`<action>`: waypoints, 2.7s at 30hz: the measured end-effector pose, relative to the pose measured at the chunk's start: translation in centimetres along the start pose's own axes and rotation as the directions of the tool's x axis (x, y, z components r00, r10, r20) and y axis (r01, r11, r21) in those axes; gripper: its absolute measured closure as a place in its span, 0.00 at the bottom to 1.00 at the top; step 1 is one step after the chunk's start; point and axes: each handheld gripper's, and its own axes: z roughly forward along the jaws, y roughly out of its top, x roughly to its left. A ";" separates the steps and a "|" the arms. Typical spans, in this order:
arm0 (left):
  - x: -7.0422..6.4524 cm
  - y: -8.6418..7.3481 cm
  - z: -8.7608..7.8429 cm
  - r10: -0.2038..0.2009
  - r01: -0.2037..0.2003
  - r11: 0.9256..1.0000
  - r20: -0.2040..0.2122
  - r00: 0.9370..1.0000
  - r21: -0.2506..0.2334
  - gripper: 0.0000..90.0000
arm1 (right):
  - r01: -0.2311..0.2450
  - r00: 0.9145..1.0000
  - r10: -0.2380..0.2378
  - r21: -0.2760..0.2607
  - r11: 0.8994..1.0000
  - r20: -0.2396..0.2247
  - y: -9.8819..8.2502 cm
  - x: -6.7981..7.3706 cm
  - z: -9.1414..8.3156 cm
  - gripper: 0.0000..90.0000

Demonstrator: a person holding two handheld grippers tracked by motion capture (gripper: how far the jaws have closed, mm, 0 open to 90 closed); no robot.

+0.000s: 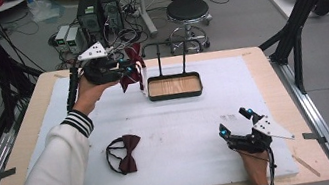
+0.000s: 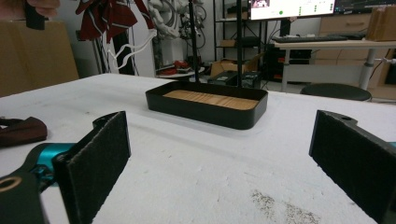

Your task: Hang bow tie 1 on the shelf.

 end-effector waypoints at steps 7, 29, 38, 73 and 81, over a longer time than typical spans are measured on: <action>-0.3 0.9 0.9 0.014 -0.014 1.000 0.010 1.000 -0.001 0.80 | -0.003 1.000 0.003 0.001 1.000 -0.001 0.0 0.0 0.0 0.05; 1.8 2.1 3.4 -0.012 0.012 1.000 -0.062 0.998 -0.004 0.80 | 0.000 1.000 0.000 0.000 1.000 0.001 0.0 0.0 0.0 0.05; 2.7 1.4 3.5 -0.043 0.046 0.999 -0.119 0.992 0.023 0.80 | -0.005 1.000 0.005 0.002 1.000 0.000 0.0 0.0 0.0 0.05; 3.2 -0.3 3.0 -0.101 0.117 0.990 -0.175 0.979 0.078 0.80 | 0.002 1.000 -0.002 0.000 1.000 0.001 0.0 0.0 0.0 0.05; 3.4 -1.3 4.0 -0.117 0.144 0.984 -0.227 0.967 0.103 0.80 | 0.000 1.000 0.000 0.000 1.000 0.000 0.0 0.0 0.0 0.05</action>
